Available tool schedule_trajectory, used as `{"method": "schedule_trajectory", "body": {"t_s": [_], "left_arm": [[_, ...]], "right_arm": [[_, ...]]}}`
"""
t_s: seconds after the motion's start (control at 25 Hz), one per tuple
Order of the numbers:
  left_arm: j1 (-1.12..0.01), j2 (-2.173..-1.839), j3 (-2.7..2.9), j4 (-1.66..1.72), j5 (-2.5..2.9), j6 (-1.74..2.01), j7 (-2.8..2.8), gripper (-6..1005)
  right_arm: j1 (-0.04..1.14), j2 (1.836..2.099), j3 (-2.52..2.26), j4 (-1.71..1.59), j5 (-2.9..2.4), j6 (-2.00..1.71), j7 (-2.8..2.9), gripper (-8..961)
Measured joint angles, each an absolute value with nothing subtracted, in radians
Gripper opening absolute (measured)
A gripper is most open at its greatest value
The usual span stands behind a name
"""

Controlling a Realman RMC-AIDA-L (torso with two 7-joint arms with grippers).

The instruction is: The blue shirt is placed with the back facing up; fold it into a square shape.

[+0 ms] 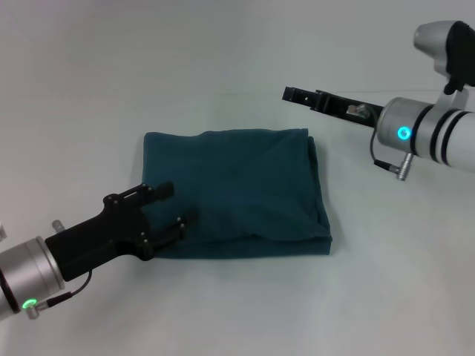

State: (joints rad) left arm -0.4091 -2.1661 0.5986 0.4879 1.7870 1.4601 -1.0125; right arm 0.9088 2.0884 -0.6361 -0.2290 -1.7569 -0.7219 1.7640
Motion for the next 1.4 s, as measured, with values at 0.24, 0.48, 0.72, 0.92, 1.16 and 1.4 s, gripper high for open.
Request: {"method": "schedule_trajectory", "body": {"t_s": [0.24, 0.48, 0.72, 0.92, 1.16, 1.4], "left_arm": [[-0.412, -2.165, 0.587, 0.487, 1.778, 1.454, -1.016, 647], [-0.417, -2.163, 0.585, 0.495, 1.778, 1.456, -1.018, 647], [-0.417, -2.163, 0.586, 0.495, 1.783, 1.459, -1.016, 646], [-0.418, -2.163, 0.590, 0.494, 1.781, 1.456, -1.013, 646], [-0.420, -2.164, 0.591, 0.490, 1.781, 1.454, -1.012, 646], [-0.420, -2.164, 0.591, 0.489, 1.783, 1.454, -1.011, 646]], "right_arm": [[0.870, 2.062, -0.731, -0.290, -1.842, -0.793, 1.941, 795], [0.801, 2.023, -0.802, -0.361, -1.920, -0.966, 2.108, 794], [0.776, 2.004, -0.815, -0.356, -2.005, -1.059, 2.192, 791], [0.782, 2.028, -0.826, -0.351, -2.032, -1.034, 2.194, 774], [0.803, 2.067, -0.847, -0.359, -2.034, -0.969, 2.187, 754], [0.821, 2.078, -0.853, -0.362, -2.035, -0.954, 2.181, 733]]}}
